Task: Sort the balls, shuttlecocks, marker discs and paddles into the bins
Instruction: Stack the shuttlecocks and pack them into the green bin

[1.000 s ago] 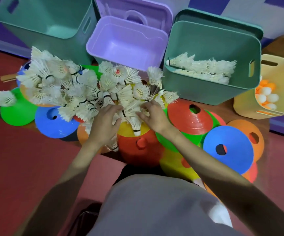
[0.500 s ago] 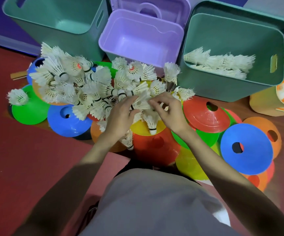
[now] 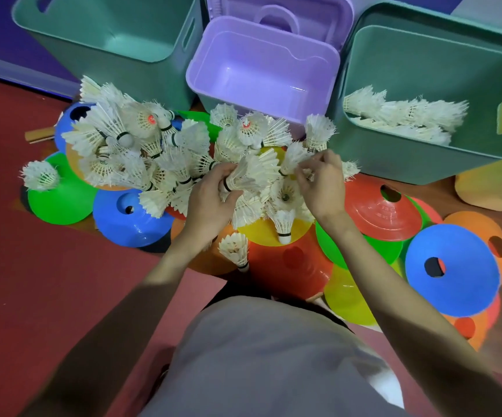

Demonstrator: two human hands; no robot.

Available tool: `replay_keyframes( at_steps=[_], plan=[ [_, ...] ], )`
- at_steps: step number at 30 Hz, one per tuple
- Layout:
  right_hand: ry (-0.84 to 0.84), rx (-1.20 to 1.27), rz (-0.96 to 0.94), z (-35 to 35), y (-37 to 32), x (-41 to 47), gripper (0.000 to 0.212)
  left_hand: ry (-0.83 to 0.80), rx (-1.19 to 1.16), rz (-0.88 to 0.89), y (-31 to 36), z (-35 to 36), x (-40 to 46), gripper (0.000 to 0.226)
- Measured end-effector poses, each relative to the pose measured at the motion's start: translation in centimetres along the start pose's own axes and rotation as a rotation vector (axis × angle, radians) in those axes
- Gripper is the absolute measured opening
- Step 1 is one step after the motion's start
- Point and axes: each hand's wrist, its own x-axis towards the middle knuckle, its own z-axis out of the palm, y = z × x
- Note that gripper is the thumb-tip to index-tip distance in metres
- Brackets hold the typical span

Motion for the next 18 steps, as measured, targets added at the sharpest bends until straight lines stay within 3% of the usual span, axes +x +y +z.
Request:
replay_keyframes(
  at_steps=[8, 18],
  plan=[
    [0.311, 0.288, -0.168, -3.2, -2.6, -1.6, 0.014, 0.067, 0.053, -0.004, 0.6, 0.7, 0.9, 0.038],
    [-0.086, 0.345, -0.334, -2.1, -3.9, -0.9, 0.013, -0.007, -0.049, 0.011, 0.4, 1.1, 2.0, 0.046]
  ],
)
